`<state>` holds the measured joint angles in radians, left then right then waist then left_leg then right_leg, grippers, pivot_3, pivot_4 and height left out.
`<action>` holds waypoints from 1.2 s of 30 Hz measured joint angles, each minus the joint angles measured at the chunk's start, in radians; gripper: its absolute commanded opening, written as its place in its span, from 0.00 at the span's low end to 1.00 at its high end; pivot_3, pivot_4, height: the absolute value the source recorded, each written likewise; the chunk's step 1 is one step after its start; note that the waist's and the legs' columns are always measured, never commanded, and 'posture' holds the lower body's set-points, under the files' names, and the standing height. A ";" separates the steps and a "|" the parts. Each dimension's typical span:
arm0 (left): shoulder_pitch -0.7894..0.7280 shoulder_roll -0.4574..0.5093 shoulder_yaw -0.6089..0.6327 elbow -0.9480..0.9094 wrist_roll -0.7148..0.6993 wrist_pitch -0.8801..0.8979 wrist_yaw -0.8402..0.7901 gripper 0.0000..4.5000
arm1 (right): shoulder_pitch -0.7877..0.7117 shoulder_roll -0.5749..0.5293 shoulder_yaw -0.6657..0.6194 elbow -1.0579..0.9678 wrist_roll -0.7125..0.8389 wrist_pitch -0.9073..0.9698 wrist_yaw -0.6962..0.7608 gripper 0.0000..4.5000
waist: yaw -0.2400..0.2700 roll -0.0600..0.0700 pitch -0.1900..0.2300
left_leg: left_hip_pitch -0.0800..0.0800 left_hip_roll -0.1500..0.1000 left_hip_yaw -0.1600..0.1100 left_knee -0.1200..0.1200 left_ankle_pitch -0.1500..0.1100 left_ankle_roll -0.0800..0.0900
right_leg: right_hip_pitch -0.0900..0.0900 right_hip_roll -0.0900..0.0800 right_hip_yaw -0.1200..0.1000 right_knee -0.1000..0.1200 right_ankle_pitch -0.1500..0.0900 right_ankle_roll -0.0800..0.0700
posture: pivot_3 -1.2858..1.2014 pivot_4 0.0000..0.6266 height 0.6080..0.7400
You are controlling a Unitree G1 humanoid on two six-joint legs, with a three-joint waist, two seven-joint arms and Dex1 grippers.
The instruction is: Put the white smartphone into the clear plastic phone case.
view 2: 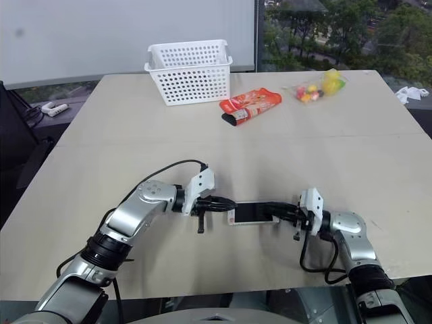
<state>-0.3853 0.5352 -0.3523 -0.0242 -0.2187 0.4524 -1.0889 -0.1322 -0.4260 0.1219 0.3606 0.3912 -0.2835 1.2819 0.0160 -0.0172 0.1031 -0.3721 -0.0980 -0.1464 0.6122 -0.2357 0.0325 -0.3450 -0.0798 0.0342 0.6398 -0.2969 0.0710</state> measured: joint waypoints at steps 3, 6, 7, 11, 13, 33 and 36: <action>-0.003 0.000 0.000 -0.001 -0.001 -0.002 -0.006 0.00 | 0.042 -0.001 0.000 -0.051 0.024 0.019 0.027 0.01 | 0.000 0.003 0.002 | -0.002 0.000 -0.001 0.000 0.000 0.000 | -0.001 0.000 -0.001 0.000 0.000 0.000 | 0.52 0.24 1.00; -0.005 -0.002 -0.001 -0.002 0.000 -0.003 -0.006 0.00 | 0.056 -0.030 0.017 -0.080 0.025 0.018 0.058 0.01 | -0.001 0.006 0.005 | -0.003 0.000 -0.001 0.001 0.000 0.000 | -0.001 0.000 -0.001 -0.001 0.000 0.000 | 0.52 0.24 1.00; -0.005 -0.003 -0.002 -0.002 0.000 -0.004 -0.006 0.00 | 0.056 -0.035 0.018 -0.080 0.025 0.018 0.063 0.01 | 0.000 0.006 0.005 | -0.003 0.000 -0.001 0.001 0.000 0.000 | -0.001 0.000 -0.002 -0.001 0.000 0.000 | 0.52 0.24 1.00; -0.005 -0.007 -0.003 -0.001 0.001 -0.003 -0.006 0.00 | 0.052 -0.048 0.026 -0.078 0.009 -0.001 0.062 0.01 | 0.002 0.006 0.005 | -0.003 0.000 -0.001 0.001 0.000 0.000 | -0.001 0.000 -0.002 -0.001 0.000 0.000 | 0.52 0.24 1.00; -0.005 -0.008 -0.004 0.000 0.002 -0.003 -0.006 0.00 | 0.041 -0.057 0.037 -0.067 -0.012 -0.001 0.050 0.01 | 0.002 0.005 0.005 | -0.003 0.000 -0.002 0.001 0.000 0.000 | -0.001 0.000 -0.002 -0.001 0.000 0.000 | 0.52 0.24 1.00; 0.079 -0.014 0.180 -0.122 -0.117 -0.003 0.042 0.00 | 0.171 -0.131 -0.018 -0.304 0.130 0.276 -0.049 0.01 | 0.026 0.009 0.015 | -0.022 -0.001 -0.002 0.011 0.001 0.000 | -0.018 0.000 -0.002 0.004 0.001 0.000 | 0.52 0.24 1.00; 0.084 -0.019 0.271 -0.170 -0.164 -0.009 0.089 0.00 | 0.220 -0.165 -0.081 -0.416 0.223 0.407 -0.078 0.01 | 0.020 0.011 0.020 | -0.034 -0.001 -0.003 0.013 0.003 -0.005 | -0.030 0.000 -0.002 0.006 0.001 0.001 | 0.52 0.24 1.00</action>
<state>-0.3011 0.5159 -0.0816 -0.1942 -0.3822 0.4431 -1.0003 0.0877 -0.5910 0.0405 -0.0549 0.6145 0.1231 1.2039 0.0360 -0.0067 0.1231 -0.4057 -0.0986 -0.1491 0.6251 -0.2322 0.0275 -0.3748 -0.0794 0.0317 0.6456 -0.2961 0.0719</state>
